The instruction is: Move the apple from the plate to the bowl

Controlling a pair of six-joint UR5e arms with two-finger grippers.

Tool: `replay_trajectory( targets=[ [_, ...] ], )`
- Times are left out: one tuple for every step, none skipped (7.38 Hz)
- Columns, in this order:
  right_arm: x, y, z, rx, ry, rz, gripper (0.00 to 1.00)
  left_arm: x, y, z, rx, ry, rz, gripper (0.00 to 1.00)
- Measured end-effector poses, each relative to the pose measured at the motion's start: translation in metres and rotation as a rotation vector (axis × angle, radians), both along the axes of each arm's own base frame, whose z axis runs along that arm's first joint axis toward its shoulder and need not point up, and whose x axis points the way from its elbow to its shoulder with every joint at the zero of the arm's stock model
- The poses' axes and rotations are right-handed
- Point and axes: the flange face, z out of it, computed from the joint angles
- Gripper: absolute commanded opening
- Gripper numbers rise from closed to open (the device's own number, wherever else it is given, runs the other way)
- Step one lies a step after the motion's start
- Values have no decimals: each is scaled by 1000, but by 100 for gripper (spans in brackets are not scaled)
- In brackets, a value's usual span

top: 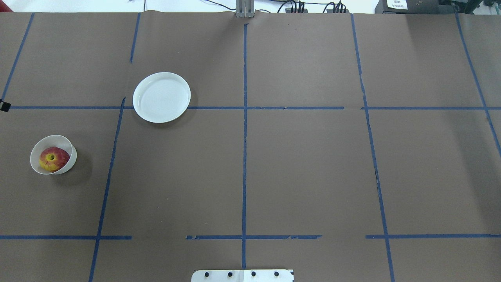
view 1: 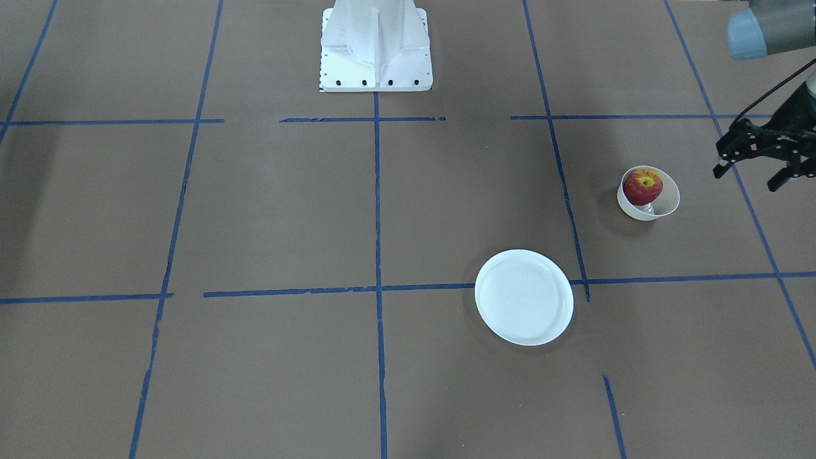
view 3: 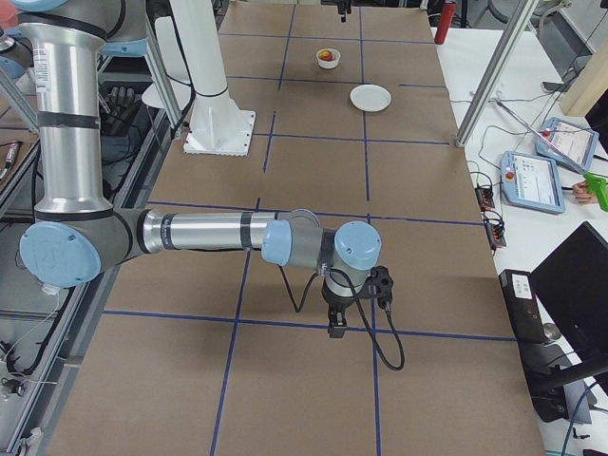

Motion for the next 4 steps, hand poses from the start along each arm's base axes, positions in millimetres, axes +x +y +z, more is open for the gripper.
replay_trajectory(
  targets=[
    [0,0,0,0,0,0,100,-24,-13,6,2,-37,4,100],
    [0,0,0,0,0,0,100,-49,-20,20,-16,-63,-4,100],
    [0,0,0,0,0,0,100,-76,-21,46,-54,-78,-25,100],
    [0,0,0,0,0,0,100,-99,-12,76,-105,-85,-48,100]
  ],
)
